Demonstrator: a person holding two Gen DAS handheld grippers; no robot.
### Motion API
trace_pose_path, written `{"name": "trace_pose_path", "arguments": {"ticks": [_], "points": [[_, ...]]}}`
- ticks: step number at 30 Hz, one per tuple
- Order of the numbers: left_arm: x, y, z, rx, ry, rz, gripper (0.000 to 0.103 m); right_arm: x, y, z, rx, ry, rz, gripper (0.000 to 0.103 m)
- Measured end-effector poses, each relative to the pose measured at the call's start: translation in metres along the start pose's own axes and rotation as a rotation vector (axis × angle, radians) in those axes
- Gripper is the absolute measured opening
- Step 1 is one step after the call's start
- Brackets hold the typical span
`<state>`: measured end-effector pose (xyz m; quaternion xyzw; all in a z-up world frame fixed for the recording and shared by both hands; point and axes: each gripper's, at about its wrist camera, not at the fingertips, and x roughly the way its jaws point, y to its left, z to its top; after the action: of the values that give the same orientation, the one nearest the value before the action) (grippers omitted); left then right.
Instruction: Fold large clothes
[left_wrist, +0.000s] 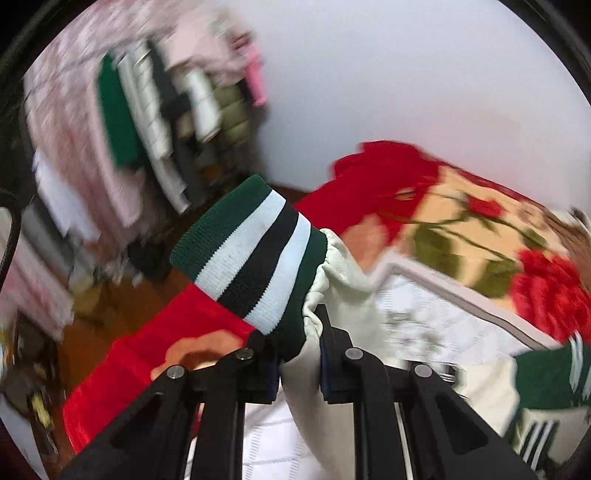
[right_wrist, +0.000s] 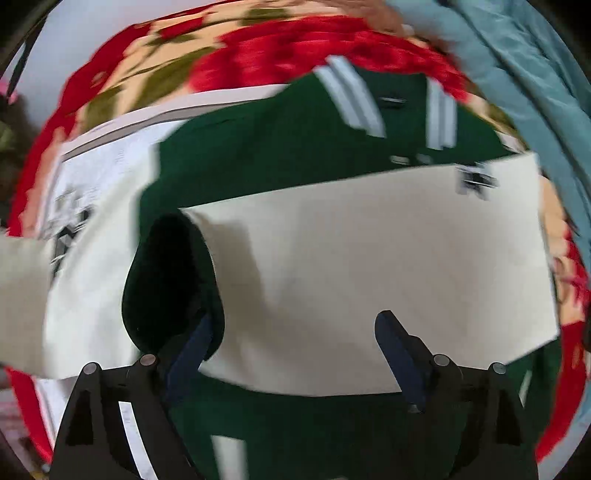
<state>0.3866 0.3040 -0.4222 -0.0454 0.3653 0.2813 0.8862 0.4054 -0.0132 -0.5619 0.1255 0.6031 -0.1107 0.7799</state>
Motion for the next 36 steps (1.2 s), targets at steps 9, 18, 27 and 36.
{"name": "trace_pose_path", "arguments": {"ticks": [9,18,27,36], "points": [[-0.099,-0.163,-0.03,0.245,-0.027,-0.194,0.011,-0.003,-0.103,-0.004,0.155,0.022,0.111,0.093],[-0.169,-0.335,-0.075,0.34,0.086,-0.437,0.011,-0.016,-0.259,-0.041,0.378,0.048,0.13,0.093],[-0.198,-0.497,-0.166,0.548,0.214,-0.554,0.012,0.003,-0.401,-0.079,0.534,0.085,0.042,0.093],[-0.19,-0.521,-0.186,0.569,0.323,-0.6,0.095,-0.001,-0.451,-0.097,0.584,0.09,0.125,0.093]]}}
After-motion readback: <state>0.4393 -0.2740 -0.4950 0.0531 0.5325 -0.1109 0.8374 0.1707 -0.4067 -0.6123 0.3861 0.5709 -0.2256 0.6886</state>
